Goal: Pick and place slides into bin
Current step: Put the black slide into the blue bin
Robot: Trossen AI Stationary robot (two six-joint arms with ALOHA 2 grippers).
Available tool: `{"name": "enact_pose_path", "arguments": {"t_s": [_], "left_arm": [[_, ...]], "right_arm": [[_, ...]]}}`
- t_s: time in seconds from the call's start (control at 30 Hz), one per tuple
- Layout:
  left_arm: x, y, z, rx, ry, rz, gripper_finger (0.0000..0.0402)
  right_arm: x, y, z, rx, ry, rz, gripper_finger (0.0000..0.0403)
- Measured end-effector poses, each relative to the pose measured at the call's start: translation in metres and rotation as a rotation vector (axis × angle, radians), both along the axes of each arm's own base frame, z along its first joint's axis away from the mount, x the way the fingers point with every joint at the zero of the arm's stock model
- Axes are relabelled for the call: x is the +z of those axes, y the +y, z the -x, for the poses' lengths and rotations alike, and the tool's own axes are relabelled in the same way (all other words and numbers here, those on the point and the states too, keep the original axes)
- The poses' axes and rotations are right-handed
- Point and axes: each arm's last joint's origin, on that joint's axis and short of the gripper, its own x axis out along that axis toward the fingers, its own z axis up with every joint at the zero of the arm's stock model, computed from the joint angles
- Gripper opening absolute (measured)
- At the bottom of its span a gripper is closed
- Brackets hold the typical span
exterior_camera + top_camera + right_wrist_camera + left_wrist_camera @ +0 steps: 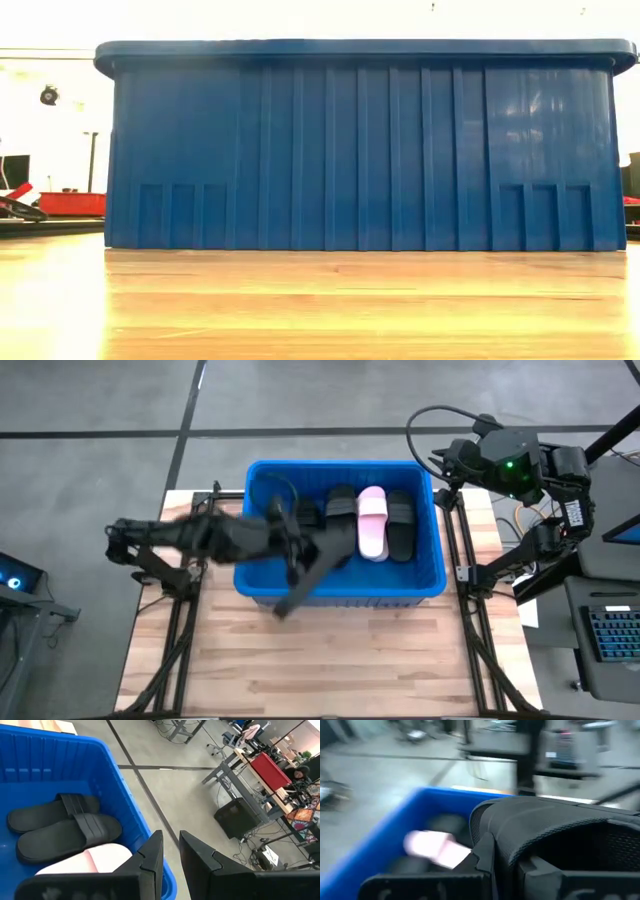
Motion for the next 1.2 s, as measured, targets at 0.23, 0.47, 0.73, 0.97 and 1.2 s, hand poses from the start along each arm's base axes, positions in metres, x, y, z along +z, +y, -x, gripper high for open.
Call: {"name": "enact_pose_path", "arguments": {"t_s": [0.23, 0.47, 0.73, 0.97, 1.2], "left_arm": [[-0.006, 0.08, 0.008, 0.234, 0.182, -0.185, 0.0], [-0.041, 0.139, -0.002, 0.327, 0.479, -0.305, 0.0], [-0.111, 0.168, -0.028, 0.356, 0.774, -0.333, 0.0], [-0.167, 0.178, -0.047, 0.338, 0.882, -0.49, 0.0], [-0.201, 0.18, -0.052, 0.303, 0.861, -0.587, 0.0]], "right_arm": [[0.0, 0.0, 0.0, -0.017, -0.026, -0.022, 0.0054], [0.0, 0.0, 0.0, -0.049, -0.075, -0.064, 0.0054], [0.0, -0.001, 0.001, -0.125, -0.115, -0.066, 0.0054], [0.001, -0.001, 0.002, -0.136, -0.114, -0.058, 0.0054], [0.0, -0.002, 0.002, -0.135, -0.101, -0.044, 0.0054]]}}
